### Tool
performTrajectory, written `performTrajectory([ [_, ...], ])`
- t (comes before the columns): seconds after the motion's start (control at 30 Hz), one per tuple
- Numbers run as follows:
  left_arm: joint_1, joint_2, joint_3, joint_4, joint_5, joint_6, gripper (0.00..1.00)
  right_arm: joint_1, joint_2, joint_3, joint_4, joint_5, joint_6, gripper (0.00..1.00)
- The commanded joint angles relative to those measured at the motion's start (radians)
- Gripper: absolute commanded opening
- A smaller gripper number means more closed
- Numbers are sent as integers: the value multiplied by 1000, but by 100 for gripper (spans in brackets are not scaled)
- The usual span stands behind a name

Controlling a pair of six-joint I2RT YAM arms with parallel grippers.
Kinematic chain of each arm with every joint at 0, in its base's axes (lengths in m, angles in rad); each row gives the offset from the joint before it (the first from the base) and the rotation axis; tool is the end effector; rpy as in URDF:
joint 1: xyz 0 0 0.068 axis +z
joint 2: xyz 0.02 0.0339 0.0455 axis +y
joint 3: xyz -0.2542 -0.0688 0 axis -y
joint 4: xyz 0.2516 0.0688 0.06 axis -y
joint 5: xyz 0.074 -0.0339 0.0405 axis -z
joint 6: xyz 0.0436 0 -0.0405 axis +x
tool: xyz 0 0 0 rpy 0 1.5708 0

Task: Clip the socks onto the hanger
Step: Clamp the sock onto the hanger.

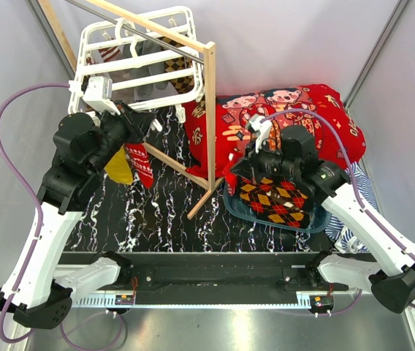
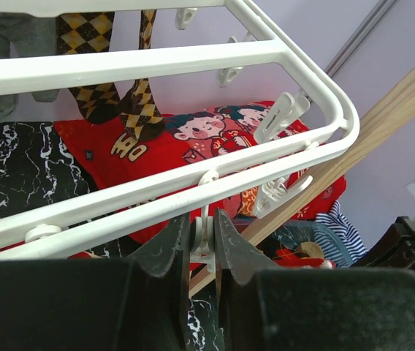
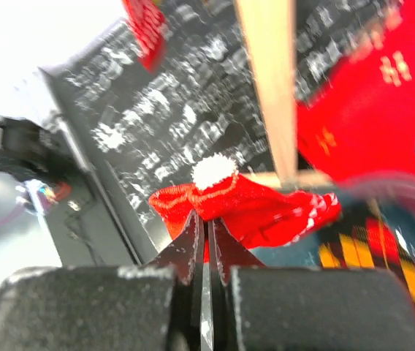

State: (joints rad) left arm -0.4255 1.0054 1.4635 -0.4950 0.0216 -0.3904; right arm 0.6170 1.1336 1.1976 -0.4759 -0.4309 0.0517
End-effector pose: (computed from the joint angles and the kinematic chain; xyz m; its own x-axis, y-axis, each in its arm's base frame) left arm 0.1822 -0.0836 0.4889 -0.1956 -0.3291 -0.9238 0.3870 0.8397 -0.3810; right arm 0.2046 0.1674 0.3743 -0.3694 -0.2045 -0.9065 -0.8199 0.5309 0.2144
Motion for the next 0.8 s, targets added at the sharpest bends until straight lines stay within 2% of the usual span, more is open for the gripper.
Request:
performTrajectory([
  [0.0, 4, 12, 24, 46, 40, -10, 5, 13, 12, 11, 291, -176, 92, 0],
  [0.13, 4, 9, 26, 46, 43, -15, 5, 44, 72, 71, 405, -241, 132, 0],
  [0.33, 4, 9, 23, 50, 52, -22, 5, 122, 156, 140, 526, -201, 119, 0],
  [0.63, 4, 2, 21, 53, 70, -33, 5, 199, 268, 158, 765, -10, 166, 0],
  [0.77, 4, -4, 21, 55, 75, -34, 5, 213, 321, 180, 803, 47, 188, 0],
])
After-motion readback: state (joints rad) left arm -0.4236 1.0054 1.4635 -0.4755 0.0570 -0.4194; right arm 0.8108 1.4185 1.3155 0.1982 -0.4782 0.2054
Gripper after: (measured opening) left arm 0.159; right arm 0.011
